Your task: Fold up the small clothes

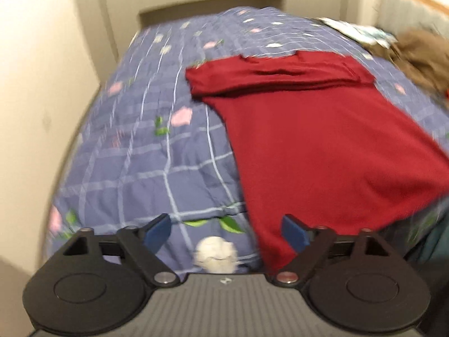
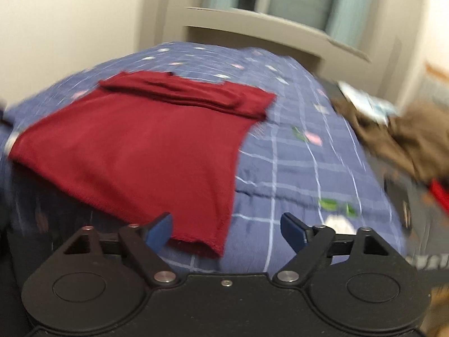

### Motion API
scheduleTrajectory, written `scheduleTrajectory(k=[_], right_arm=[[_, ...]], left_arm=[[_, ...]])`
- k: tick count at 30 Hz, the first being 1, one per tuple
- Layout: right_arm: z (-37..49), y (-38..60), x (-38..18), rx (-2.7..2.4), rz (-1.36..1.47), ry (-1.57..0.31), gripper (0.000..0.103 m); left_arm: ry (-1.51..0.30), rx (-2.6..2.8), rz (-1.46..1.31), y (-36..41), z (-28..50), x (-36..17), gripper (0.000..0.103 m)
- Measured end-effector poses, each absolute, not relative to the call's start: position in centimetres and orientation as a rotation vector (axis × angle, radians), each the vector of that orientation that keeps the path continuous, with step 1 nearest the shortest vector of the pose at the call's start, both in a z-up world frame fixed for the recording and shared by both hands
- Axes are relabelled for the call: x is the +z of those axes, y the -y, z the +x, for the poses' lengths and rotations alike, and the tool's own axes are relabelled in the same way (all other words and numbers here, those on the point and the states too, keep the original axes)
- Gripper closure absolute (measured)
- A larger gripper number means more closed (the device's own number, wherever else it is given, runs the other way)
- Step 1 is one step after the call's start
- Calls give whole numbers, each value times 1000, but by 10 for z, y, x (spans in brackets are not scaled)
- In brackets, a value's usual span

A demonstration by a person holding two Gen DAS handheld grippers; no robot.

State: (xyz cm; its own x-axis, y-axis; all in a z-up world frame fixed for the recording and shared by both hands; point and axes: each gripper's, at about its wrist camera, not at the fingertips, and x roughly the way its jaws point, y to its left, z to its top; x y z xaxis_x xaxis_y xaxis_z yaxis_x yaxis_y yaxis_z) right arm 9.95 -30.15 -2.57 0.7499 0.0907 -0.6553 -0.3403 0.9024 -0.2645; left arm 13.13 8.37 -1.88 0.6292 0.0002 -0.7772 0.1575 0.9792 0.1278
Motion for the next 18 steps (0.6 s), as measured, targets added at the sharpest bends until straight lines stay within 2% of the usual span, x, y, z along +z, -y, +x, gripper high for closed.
scheduleTrajectory(k=[8, 18], right_arm=[[100, 288, -32, 326, -492, -695, 16], [96, 282, -34, 325, -489, -696, 16]], left_arm=[[-724, -232, 822, -51, 87, -40, 5], [-472, -374, 1306, -20, 67, -109, 5]])
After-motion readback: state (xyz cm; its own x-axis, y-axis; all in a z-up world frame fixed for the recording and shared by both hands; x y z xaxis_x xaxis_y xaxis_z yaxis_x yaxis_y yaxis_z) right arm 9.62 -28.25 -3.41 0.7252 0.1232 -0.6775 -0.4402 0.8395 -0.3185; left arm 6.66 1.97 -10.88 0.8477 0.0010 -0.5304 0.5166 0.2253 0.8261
